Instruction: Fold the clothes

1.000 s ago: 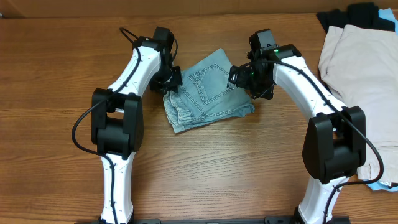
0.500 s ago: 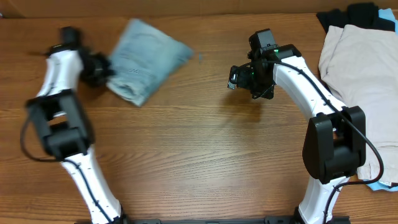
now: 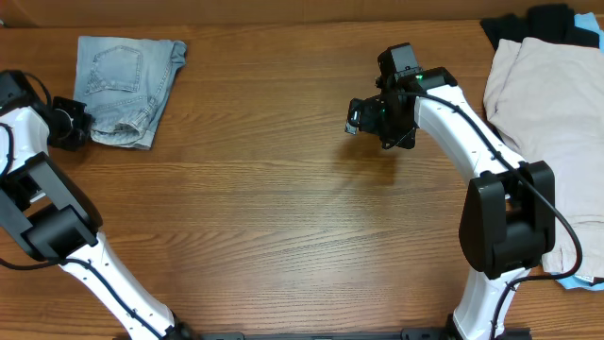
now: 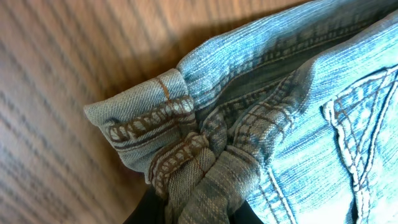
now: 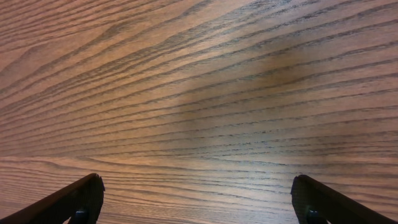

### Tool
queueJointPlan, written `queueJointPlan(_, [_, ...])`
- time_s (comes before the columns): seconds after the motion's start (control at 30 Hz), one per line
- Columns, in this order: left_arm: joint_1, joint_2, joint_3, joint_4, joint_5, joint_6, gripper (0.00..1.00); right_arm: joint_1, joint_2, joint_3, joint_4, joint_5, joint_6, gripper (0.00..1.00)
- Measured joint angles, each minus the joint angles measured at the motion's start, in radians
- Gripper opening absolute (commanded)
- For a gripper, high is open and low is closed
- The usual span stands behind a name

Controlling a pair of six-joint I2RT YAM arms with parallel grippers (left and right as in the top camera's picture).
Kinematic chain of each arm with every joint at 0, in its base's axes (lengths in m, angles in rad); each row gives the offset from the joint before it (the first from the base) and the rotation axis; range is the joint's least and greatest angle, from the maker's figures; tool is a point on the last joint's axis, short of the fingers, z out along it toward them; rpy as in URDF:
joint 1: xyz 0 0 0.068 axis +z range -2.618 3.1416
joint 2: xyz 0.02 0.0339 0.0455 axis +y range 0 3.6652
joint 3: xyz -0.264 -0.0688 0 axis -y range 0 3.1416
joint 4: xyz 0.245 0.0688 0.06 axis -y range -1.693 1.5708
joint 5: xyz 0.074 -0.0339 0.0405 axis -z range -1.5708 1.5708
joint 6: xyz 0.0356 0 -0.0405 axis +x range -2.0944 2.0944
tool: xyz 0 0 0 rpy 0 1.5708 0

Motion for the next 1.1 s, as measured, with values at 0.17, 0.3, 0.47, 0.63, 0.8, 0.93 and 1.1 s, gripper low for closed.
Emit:
queueJointPlan(0.17, [-0.01, 0.003, 0.0, 0.051, -0.045, -0.002, 0.04, 0.0, 0.0, 0.0, 0.0, 0.0, 0.0, 1.0])
queueJointPlan(0.3, [-0.016, 0.004, -0.001, 0.081, -0.076, -0.002, 0.06, 0.0, 0.0, 0.0, 0.0, 0.0, 0.0, 1.0])
queueJointPlan(0.47, [-0.017, 0.005, -0.001, 0.092, -0.087, -0.002, 0.05, 0.0, 0.0, 0.0, 0.017, 0.0, 0.0, 1.0])
queueJointPlan(0.63, [-0.017, 0.006, -0.004, 0.117, -0.097, -0.003, 0.09, 0.0, 0.0, 0.0, 0.017, 0.0, 0.0, 1.0])
queueJointPlan(0.8, [-0.017, 0.01, -0.008, 0.164, -0.111, -0.006, 0.75, 0.0, 0.0, 0.0, 0.018, 0.0, 0.0, 1.0])
queueJointPlan(0.93, [-0.016, 0.016, -0.006, 0.176, -0.117, -0.009, 1.0, 0.0, 0.0, 0.0, 0.019, 0.001, 0.0, 1.0])
queueJointPlan(1.1, [-0.011, 0.003, 0.002, 0.122, -0.097, -0.002, 1.0, 0.0, 0.0, 0.0, 0.02, 0.0, 0.0, 1.0])
